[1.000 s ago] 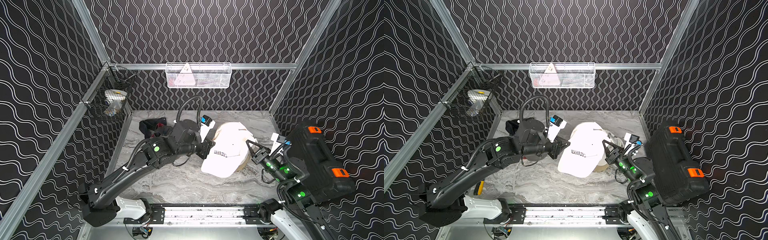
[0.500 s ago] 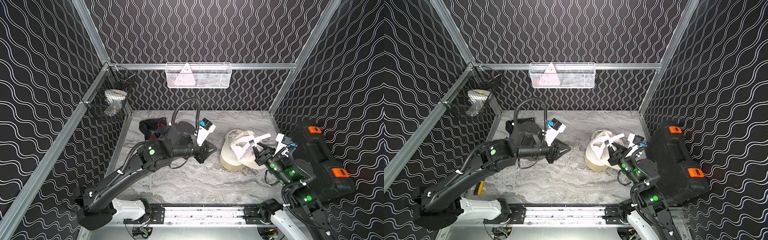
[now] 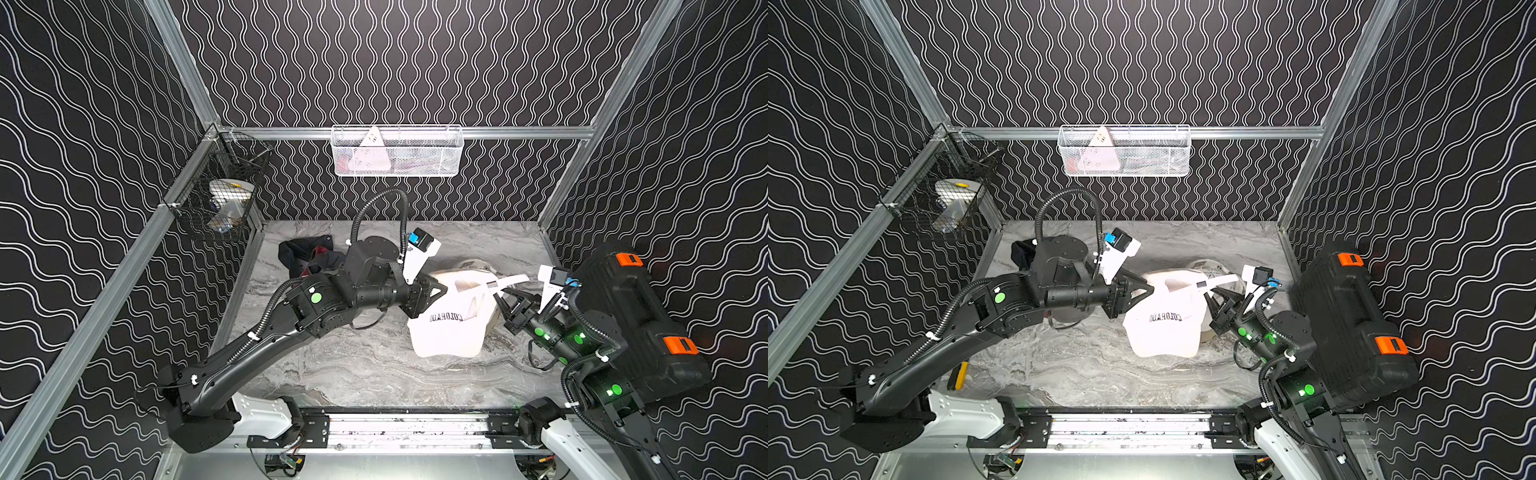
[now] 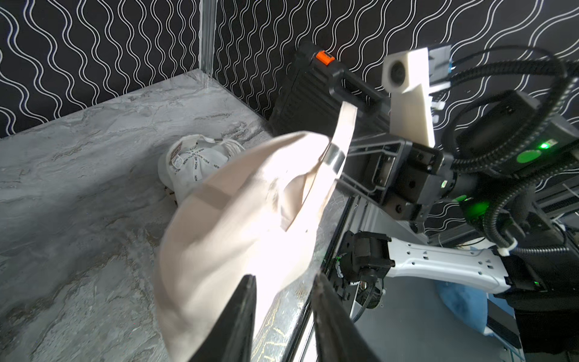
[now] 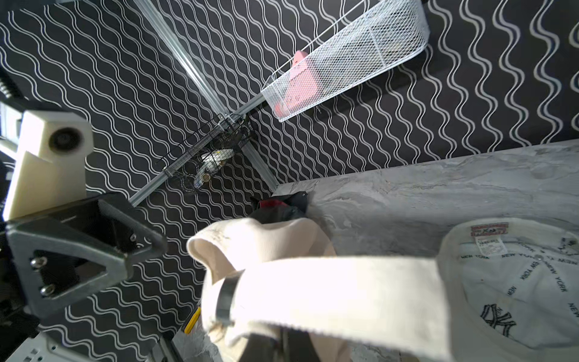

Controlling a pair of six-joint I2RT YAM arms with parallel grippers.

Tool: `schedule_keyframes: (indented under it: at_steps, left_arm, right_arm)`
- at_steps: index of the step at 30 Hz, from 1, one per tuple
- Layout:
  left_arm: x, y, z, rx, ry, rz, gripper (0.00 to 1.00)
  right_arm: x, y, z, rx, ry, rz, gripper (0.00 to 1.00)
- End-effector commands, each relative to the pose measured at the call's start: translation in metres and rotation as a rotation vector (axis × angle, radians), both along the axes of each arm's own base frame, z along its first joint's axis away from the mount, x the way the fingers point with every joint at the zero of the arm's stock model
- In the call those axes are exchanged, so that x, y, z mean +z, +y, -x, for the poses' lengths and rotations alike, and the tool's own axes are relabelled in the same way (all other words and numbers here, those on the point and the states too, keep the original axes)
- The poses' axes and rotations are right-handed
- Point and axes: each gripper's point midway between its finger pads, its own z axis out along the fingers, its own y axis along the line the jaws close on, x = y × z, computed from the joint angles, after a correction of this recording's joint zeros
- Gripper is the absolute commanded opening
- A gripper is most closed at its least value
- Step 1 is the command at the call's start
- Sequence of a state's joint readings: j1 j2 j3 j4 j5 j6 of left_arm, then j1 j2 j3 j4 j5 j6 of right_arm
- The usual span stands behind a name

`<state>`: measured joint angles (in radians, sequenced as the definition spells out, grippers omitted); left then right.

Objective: Open the adjustable buckle of the baseball cap
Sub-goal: Open the adjustable buckle on the baseball cap.

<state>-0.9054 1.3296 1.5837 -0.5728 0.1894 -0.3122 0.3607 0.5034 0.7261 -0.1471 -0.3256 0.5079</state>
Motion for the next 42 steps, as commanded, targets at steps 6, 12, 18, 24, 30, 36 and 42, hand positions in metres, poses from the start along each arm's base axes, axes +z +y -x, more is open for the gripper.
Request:
schedule_keyframes:
  at_steps: [6, 12, 18, 24, 30, 36, 42]
  left_arm:
    - [0.013, -0.021, -0.009, -0.014, -0.009, 0.067, 0.41]
    - [0.008, -0.036, -0.01, -0.031, 0.004, 0.062, 0.45]
    - [0.004, -0.045, -0.012, -0.036, 0.0, 0.053, 0.5]
    - [0.001, -0.058, -0.016, -0.043, 0.012, 0.047, 0.51]
    - [-0.005, -0.074, -0.017, -0.059, 0.02, 0.041, 0.52]
    - [-0.017, -0.089, -0.019, -0.073, 0.044, 0.021, 0.54]
    - [-0.03, -0.099, -0.019, -0.077, 0.065, -0.015, 0.31]
  right_arm:
    - [0.002, 0.021, 0.008, 0.141, 0.013, -0.019, 0.0]
    - [-0.004, 0.029, 0.008, 0.187, 0.045, -0.036, 0.0]
    - [-0.006, 0.034, 0.01, 0.224, 0.055, -0.052, 0.0]
    - [-0.007, 0.042, 0.012, 0.277, 0.062, -0.05, 0.0]
    - [-0.009, 0.051, 0.016, 0.323, 0.07, -0.045, 0.0]
    - [-0.014, 0.062, 0.021, 0.362, 0.078, -0.028, 0.0]
    - [-0.016, 0.071, 0.026, 0.388, 0.078, -0.01, 0.0]
